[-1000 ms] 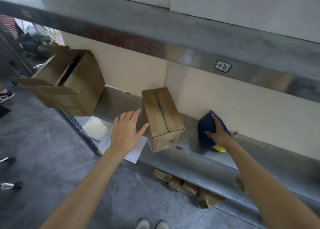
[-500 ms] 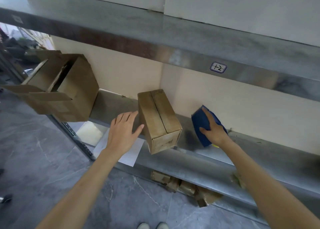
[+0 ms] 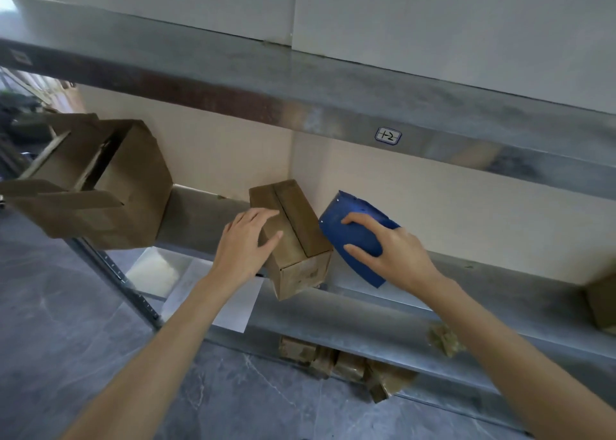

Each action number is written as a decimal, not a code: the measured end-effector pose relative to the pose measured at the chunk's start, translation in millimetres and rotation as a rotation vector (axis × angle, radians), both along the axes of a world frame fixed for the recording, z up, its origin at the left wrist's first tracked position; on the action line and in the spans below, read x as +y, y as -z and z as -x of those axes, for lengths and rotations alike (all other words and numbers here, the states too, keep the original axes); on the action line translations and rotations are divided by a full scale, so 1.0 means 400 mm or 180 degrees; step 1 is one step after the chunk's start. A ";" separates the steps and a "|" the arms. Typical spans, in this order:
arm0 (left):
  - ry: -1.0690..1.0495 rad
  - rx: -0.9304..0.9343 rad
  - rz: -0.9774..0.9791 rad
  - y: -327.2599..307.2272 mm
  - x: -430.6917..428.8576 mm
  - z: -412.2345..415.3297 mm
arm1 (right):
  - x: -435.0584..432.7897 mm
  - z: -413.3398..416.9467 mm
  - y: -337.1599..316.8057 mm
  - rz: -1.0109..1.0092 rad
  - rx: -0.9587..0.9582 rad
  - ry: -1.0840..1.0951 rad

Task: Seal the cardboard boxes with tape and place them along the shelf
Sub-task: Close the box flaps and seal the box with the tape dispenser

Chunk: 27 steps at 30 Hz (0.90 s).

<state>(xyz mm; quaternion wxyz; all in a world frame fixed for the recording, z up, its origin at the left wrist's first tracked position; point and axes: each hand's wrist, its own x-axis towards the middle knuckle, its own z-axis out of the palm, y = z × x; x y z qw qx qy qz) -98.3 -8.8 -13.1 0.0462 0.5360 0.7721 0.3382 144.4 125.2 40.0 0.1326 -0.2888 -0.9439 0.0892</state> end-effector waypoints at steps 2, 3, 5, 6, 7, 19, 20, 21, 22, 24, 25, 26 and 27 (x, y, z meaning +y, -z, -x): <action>0.0130 -0.0514 -0.0102 -0.018 0.008 -0.001 | -0.024 0.002 -0.008 -0.0102 -0.0028 -0.0254; 0.0187 -0.0754 -0.0094 -0.030 0.011 0.000 | -0.034 0.003 -0.009 -0.0182 -0.0064 -0.0393; 0.0399 -0.1009 0.0009 -0.053 0.014 0.005 | -0.052 0.003 -0.011 -0.0289 -0.0230 -0.0649; 0.0562 -0.1093 0.0093 -0.062 0.014 0.008 | -0.060 0.002 -0.011 -0.0294 -0.0338 -0.0757; 0.0729 -0.1174 0.0208 -0.070 0.012 0.008 | -0.067 0.000 -0.011 -0.0287 -0.0434 -0.0848; 0.1555 -0.1733 0.0603 -0.076 -0.007 -0.041 | -0.126 -0.022 -0.035 -0.0370 -0.0544 -0.1171; 0.1566 -0.1750 0.0601 -0.076 -0.008 -0.042 | -0.128 -0.023 -0.037 -0.0366 -0.0552 -0.1159; 0.1575 -0.1771 0.0600 -0.075 -0.008 -0.043 | -0.130 -0.023 -0.039 -0.0371 -0.0584 -0.1151; 0.1581 -0.1794 0.0597 -0.075 -0.008 -0.044 | -0.132 -0.024 -0.040 -0.0377 -0.0622 -0.1152; 0.1590 -0.1825 0.0588 -0.076 -0.010 -0.045 | -0.135 -0.028 -0.041 -0.0381 -0.0647 -0.1172; 0.1597 -0.1832 0.0579 -0.076 -0.011 -0.045 | -0.137 -0.030 -0.043 -0.0380 -0.0630 -0.1180; 0.1603 -0.1842 0.0572 -0.075 -0.012 -0.045 | -0.139 -0.032 -0.044 -0.0383 -0.0605 -0.1184; 0.1605 -0.1861 0.0567 -0.075 -0.013 -0.045 | -0.141 -0.034 -0.046 -0.0387 -0.0571 -0.1186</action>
